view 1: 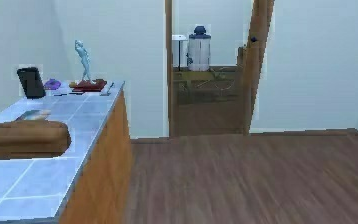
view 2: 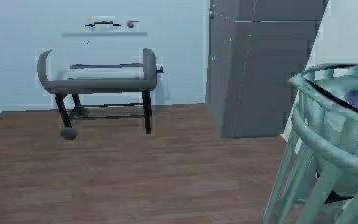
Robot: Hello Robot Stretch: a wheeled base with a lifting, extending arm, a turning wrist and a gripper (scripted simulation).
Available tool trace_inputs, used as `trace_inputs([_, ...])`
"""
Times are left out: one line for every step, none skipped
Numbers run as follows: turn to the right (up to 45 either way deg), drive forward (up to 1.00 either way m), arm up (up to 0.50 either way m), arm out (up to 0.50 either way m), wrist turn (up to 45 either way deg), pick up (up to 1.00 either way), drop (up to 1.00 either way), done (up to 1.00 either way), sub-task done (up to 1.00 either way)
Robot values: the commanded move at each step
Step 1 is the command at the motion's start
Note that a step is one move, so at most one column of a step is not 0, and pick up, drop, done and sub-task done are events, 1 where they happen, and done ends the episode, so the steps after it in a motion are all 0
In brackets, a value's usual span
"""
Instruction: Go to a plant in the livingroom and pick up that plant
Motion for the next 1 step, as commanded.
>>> trace_inputs([39.0, 0.00, 0.00, 0.00, 0.0, 0.00, 0.00, 0.00, 0.00])
